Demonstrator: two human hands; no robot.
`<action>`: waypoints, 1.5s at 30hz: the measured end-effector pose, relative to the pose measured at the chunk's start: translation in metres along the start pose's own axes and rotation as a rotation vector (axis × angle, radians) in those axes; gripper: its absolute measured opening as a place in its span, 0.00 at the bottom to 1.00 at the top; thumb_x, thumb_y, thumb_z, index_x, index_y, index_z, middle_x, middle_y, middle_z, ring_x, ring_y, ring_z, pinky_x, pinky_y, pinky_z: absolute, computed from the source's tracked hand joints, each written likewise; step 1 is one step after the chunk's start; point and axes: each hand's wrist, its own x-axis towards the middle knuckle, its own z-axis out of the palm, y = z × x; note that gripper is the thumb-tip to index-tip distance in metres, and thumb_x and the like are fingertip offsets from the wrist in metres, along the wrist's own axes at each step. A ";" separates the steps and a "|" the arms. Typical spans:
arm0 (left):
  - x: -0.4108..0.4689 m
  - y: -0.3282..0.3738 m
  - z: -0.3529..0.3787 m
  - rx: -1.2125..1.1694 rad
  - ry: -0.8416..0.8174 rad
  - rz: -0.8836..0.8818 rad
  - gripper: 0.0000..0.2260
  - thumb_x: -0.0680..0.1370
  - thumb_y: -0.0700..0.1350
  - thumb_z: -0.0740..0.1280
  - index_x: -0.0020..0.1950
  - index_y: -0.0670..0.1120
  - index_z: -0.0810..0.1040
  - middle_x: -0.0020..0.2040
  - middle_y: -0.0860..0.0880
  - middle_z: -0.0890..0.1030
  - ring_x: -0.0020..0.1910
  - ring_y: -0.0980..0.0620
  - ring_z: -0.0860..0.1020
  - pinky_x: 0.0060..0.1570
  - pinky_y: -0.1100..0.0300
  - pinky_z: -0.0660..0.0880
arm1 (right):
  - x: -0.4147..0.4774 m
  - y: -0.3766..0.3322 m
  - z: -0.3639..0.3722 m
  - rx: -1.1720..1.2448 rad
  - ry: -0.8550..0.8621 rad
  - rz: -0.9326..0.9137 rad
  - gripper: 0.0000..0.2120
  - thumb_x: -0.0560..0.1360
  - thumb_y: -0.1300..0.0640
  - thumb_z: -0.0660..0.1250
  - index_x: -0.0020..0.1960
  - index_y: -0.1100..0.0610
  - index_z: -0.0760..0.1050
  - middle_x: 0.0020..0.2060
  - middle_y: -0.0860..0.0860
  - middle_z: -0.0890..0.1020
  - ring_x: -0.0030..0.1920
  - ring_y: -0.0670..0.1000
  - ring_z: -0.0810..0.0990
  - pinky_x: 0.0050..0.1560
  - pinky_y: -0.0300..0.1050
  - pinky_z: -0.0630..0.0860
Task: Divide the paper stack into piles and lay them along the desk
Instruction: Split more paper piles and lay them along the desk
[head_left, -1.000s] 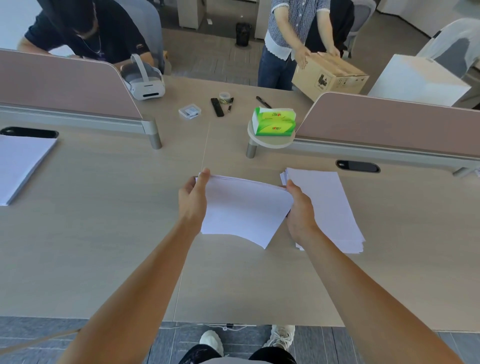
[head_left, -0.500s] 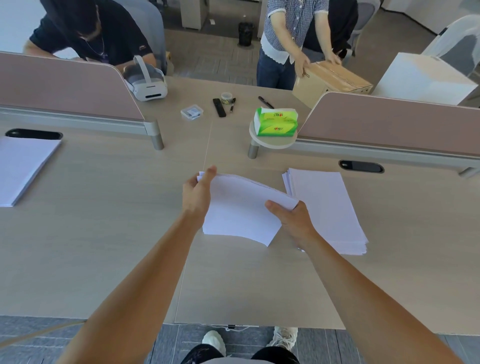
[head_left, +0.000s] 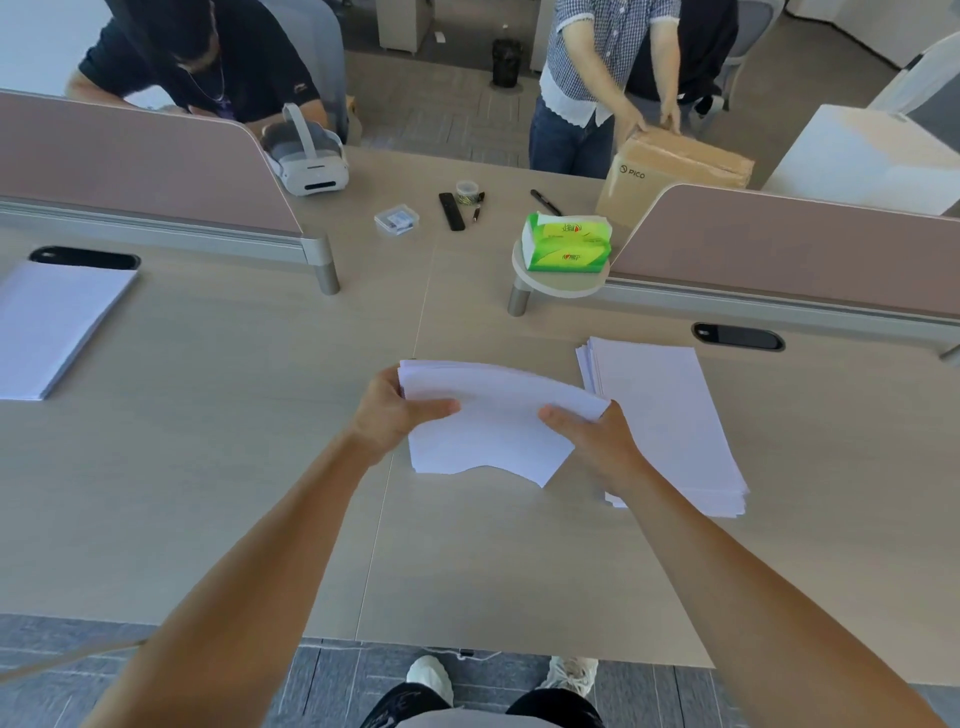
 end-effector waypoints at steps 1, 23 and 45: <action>-0.002 -0.003 0.003 -0.005 0.010 -0.008 0.29 0.58 0.46 0.80 0.57 0.41 0.80 0.53 0.41 0.84 0.52 0.41 0.83 0.52 0.46 0.80 | 0.001 0.000 0.001 0.011 -0.009 0.013 0.11 0.71 0.61 0.76 0.53 0.55 0.83 0.48 0.51 0.87 0.52 0.52 0.85 0.53 0.49 0.81; -0.008 -0.004 0.004 -0.028 0.136 -0.014 0.19 0.64 0.39 0.77 0.54 0.39 0.81 0.48 0.45 0.85 0.46 0.48 0.84 0.44 0.55 0.80 | 0.009 0.006 0.010 -0.017 -0.039 0.068 0.14 0.70 0.63 0.77 0.55 0.54 0.82 0.49 0.49 0.87 0.51 0.47 0.85 0.52 0.44 0.79; -0.014 -0.002 -0.019 0.724 0.463 -0.130 0.10 0.69 0.43 0.78 0.31 0.53 0.82 0.23 0.60 0.76 0.23 0.61 0.69 0.36 0.57 0.72 | 0.071 -0.008 -0.052 -0.771 -0.312 -0.280 0.20 0.74 0.51 0.74 0.33 0.65 0.76 0.26 0.57 0.73 0.28 0.49 0.66 0.29 0.38 0.61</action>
